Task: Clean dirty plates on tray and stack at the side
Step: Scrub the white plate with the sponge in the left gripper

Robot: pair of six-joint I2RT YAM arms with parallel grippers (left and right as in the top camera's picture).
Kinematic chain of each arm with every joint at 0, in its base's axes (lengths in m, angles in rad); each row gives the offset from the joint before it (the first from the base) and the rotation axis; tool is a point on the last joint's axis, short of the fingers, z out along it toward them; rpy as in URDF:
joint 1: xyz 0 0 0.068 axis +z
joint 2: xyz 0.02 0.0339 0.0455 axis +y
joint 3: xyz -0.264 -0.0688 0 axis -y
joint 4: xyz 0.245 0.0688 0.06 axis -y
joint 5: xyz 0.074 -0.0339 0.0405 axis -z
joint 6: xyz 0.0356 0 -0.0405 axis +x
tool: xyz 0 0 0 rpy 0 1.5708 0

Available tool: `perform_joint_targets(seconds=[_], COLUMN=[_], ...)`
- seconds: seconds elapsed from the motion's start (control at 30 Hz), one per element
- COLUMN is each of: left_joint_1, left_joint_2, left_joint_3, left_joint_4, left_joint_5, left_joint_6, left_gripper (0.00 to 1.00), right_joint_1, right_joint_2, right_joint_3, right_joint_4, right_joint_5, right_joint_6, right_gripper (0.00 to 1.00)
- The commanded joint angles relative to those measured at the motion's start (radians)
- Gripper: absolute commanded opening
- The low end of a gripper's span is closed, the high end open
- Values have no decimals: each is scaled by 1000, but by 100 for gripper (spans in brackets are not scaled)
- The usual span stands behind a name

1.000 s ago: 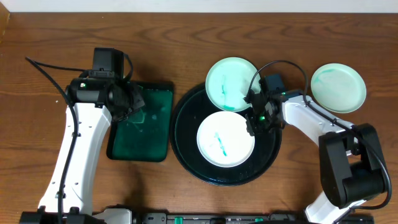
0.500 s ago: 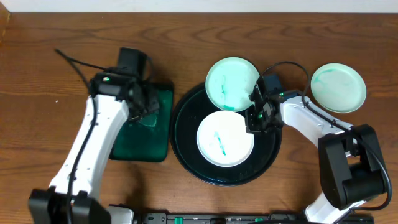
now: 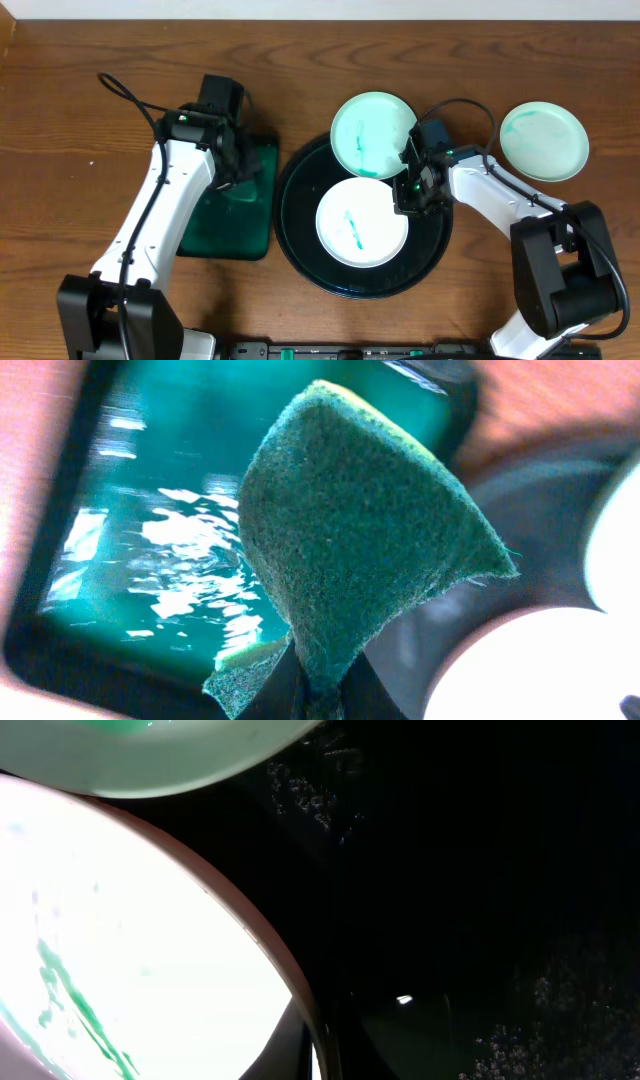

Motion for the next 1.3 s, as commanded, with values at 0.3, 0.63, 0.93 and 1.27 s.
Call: perform_joint_targets(seconds=[0.3,0.63,0.93,1.27], left_joint_1=[-313,-404,-439,-491], left_joint_2=[126,290,508,505], left_joint_3=[-102,-102,-85,-39], left_joint_4=[268,315,446,460], left_joint_5=[144,112,476,605], left_joint_6=[-230,-253,-231,6], left_gripper=[7,7,7,7], right_joint_1=[-6,-5,-3,-2], right_joint_2=[44,44,44,44], right_joint_3=[-11,-11,-11,-11], right_joint_4=[21,-14,-16,-16], right_joint_5=[160,-8,-15,-14], right_joint_6=[37,-63,-76,-75], right_gripper=[1,1,1,1])
